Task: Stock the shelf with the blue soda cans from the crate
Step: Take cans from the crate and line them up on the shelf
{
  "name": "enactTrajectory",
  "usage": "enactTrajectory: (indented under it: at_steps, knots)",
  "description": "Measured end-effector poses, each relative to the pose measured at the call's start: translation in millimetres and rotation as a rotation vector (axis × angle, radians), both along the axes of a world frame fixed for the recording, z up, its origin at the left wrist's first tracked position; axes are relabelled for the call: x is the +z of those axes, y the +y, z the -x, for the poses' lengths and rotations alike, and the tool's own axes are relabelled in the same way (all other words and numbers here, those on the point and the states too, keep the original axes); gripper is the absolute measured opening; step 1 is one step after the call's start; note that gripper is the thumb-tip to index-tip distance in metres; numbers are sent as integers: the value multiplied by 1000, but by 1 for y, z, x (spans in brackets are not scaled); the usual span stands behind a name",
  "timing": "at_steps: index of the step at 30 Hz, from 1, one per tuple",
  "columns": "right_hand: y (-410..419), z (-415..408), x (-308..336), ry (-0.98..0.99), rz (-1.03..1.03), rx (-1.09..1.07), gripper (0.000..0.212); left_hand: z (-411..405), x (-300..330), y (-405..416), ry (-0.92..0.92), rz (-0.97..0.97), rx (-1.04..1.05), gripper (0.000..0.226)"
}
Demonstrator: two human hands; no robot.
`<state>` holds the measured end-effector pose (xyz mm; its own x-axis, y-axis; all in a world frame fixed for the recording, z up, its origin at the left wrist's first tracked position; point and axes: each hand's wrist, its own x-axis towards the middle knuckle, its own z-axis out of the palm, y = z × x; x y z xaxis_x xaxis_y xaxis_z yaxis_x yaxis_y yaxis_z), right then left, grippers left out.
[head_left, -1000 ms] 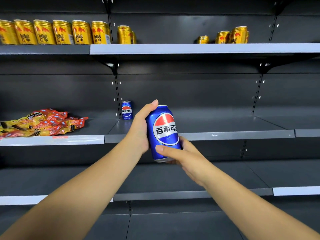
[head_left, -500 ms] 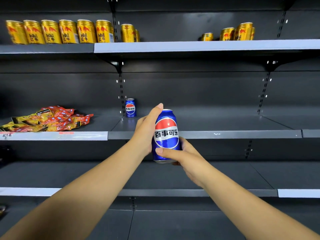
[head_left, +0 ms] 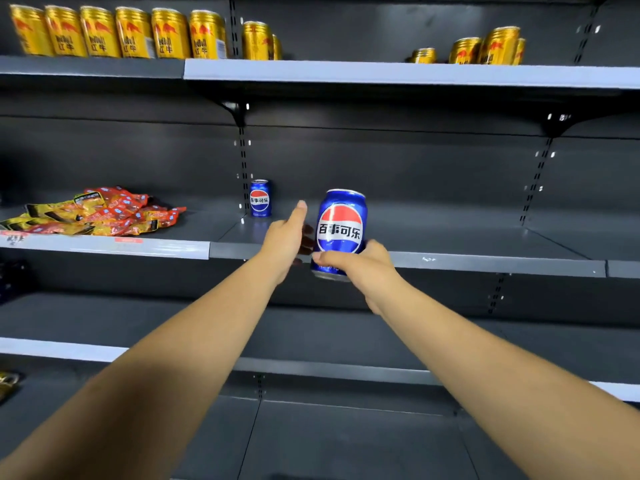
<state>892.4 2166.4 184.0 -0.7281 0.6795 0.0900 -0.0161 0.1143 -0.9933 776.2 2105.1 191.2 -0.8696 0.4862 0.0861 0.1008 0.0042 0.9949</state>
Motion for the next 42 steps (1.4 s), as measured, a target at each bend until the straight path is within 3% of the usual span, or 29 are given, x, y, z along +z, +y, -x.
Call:
enactTrajectory:
  at_steps: [7,12,18,27,42]
  knots:
    - [18,43,-12,-52,-33,-26,53,39,-16,12,183,192,-9,14]
    - [34,89,-19,-42,-44,-25,59,80,-19,12,164,227,-36,12]
    - [54,158,-24,-20,-30,-44,48,158,-8,24,126,228,-122,12]
    - [92,266,-40,-69,-54,-108,64,268,-19,51,128,255,-181,10]
    - [130,369,-76,-94,-113,-167,59,399,-69,93,4,96,56,22]
